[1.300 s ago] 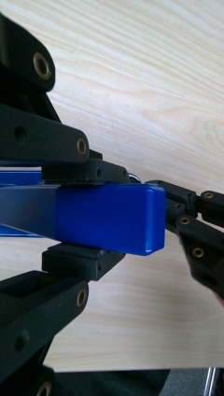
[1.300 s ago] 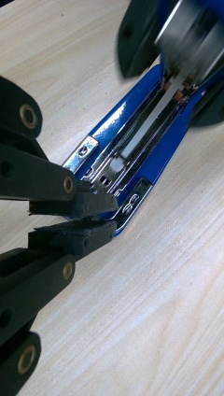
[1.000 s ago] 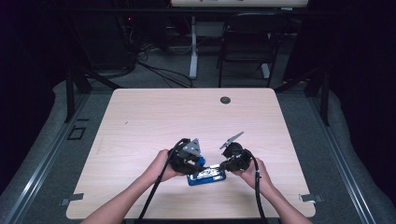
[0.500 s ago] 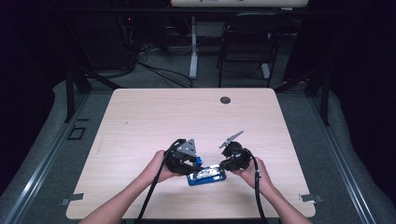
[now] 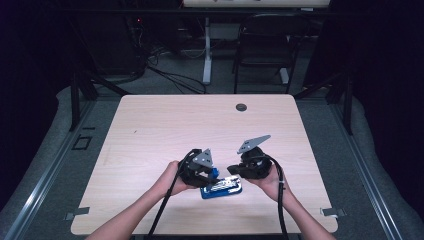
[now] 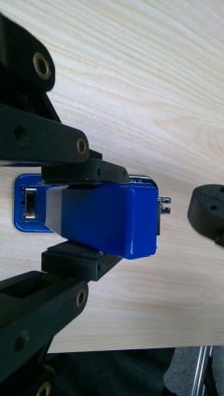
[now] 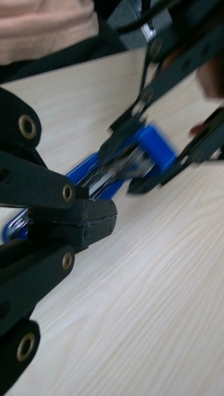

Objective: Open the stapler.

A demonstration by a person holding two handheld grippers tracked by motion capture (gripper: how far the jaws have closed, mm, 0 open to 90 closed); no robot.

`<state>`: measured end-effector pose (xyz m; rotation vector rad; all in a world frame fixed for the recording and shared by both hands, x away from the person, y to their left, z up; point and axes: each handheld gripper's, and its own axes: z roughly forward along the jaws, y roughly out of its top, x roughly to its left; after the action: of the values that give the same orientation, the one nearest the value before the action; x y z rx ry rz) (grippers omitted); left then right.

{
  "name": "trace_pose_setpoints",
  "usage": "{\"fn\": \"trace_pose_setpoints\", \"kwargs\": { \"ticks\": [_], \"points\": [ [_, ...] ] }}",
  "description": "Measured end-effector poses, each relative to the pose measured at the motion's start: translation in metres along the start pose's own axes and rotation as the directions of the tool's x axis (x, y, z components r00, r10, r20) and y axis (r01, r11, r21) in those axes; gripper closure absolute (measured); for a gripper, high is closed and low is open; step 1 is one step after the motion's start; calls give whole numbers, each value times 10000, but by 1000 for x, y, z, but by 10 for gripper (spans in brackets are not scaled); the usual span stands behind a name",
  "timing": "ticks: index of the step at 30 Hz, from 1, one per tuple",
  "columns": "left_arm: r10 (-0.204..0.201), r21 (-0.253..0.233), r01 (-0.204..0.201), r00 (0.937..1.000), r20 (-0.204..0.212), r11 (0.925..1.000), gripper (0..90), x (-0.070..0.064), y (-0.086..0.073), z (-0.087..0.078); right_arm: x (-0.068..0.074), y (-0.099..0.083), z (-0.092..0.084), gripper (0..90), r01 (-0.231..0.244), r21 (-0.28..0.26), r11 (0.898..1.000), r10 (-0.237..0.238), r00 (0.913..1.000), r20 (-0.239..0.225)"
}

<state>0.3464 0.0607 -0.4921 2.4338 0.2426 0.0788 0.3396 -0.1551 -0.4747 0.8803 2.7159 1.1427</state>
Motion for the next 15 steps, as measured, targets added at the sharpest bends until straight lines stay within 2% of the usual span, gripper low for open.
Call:
{"fn": "trace_pose_setpoints", "kwargs": {
  "ticks": [3, 6, 7, 15],
  "points": [
    [-8, 15, 8, 10000, 3, 10000, 659, 0, 0, 0, 9, 5, 5, 900, 323, 96, 9994, -322, 9994, -141],
    [19, 51, -20, 10000, 18, 10000, 658, 1, 0, -1, 16, 8, 10, 900, 406, 98, 9991, -405, 9990, -162],
    [19, 60, -19, 10000, 43, 10000, 658, 2, 0, -1, 17, 9, 11, 900, 569, 193, 9982, -567, 9983, -100],
    [57, 165, -58, 10000, 75, 9998, 646, 2, 3, 0, 17, 9, 11, 900, 561, 130, 9983, -561, 9984, -40]
  ]
}}
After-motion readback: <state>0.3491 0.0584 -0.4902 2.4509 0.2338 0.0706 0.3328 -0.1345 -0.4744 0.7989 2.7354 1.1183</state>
